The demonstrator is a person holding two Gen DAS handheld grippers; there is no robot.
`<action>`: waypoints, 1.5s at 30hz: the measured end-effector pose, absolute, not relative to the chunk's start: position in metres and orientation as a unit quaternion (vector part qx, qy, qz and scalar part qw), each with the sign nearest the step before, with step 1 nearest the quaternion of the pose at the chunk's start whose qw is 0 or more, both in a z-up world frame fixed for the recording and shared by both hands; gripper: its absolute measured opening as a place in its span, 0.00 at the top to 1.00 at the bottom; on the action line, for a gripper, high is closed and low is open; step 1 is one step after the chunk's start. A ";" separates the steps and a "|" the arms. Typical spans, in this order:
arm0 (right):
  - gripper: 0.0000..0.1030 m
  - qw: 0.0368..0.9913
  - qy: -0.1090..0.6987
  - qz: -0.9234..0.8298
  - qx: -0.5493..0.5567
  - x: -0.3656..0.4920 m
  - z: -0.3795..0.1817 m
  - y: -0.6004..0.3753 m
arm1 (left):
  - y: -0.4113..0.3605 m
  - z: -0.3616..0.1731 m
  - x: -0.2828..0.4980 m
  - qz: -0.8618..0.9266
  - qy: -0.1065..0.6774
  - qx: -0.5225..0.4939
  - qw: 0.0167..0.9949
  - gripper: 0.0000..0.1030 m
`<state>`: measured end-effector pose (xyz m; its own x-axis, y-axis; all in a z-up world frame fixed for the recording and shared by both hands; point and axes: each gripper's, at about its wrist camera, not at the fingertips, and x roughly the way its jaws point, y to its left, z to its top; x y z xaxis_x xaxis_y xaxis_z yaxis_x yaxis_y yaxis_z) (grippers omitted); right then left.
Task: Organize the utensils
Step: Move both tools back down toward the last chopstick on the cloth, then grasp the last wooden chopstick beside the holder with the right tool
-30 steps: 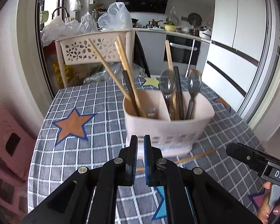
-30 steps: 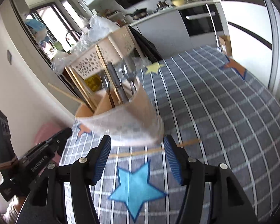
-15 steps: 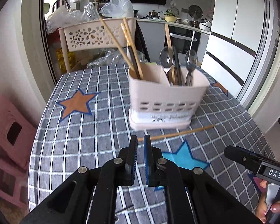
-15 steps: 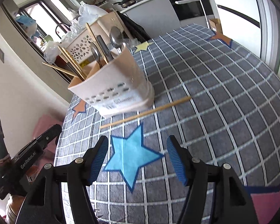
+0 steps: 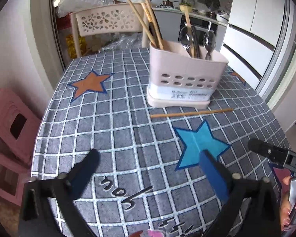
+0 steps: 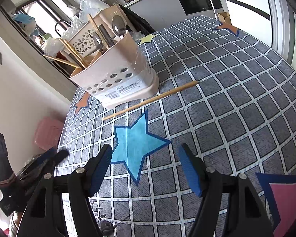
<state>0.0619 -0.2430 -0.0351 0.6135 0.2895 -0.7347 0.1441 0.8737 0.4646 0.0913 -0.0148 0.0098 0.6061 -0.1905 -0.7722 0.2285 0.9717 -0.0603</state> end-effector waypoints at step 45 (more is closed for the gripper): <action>0.02 0.865 0.488 0.118 -0.025 0.132 -0.039 -0.229 | -0.017 -0.050 0.008 -0.278 0.499 0.192 0.798 0.00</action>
<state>0.1321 -0.2295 -0.0393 0.4962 0.1796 -0.8494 -0.2287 0.9708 0.0717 0.0084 -0.0175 -0.0498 0.3469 -0.2518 -0.9035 0.6352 0.7718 0.0288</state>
